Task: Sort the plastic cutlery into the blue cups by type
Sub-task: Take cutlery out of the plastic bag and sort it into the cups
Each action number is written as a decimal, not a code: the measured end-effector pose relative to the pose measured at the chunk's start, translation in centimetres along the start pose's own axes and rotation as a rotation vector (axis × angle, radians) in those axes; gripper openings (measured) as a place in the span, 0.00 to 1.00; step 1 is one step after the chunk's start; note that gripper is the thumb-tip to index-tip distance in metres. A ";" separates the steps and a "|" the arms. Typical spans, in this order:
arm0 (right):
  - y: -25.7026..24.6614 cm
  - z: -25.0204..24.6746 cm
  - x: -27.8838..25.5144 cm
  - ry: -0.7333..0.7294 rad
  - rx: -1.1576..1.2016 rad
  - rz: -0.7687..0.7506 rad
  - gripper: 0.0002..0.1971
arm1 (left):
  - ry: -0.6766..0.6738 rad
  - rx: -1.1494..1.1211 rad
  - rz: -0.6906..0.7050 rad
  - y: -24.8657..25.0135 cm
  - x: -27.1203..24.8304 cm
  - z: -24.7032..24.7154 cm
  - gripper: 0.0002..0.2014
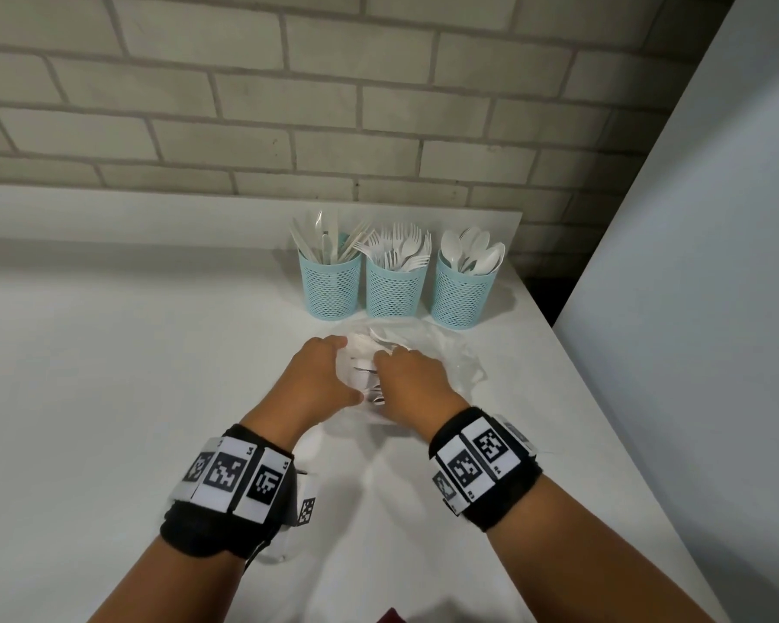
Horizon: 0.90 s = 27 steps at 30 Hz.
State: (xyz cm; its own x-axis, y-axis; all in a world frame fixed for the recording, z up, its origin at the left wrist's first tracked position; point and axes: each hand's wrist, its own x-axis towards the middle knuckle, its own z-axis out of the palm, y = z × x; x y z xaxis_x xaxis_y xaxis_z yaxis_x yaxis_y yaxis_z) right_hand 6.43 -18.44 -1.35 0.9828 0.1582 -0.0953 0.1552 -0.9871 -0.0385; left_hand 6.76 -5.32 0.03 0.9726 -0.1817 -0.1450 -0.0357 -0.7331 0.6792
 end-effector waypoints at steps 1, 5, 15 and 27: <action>0.1 0.0 -0.1 0.005 0.008 -0.014 0.18 | 0.002 -0.005 0.003 0.1 0.0 -0.1 0.40; 0.1 -0.2 -0.2 0.013 0.055 -0.027 0.15 | -0.015 -0.023 -0.006 0.3 -0.3 -0.3 0.39; 2.7 -2.0 -0.1 0.008 0.284 0.040 0.13 | -0.019 -0.006 -0.001 1.0 -1.1 -1.4 0.31; 3.0 -1.6 0.2 -0.070 0.341 -0.031 0.09 | -0.030 -0.098 -0.040 0.6 -0.8 -1.2 0.37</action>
State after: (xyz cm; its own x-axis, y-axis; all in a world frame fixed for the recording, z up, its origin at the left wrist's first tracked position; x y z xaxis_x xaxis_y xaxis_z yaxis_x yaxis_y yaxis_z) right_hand 7.27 -21.44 0.15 0.9670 0.2005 -0.1569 0.1305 -0.9194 -0.3711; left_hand 6.22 -4.88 1.41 0.9654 -0.1745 -0.1938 0.0268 -0.6728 0.7394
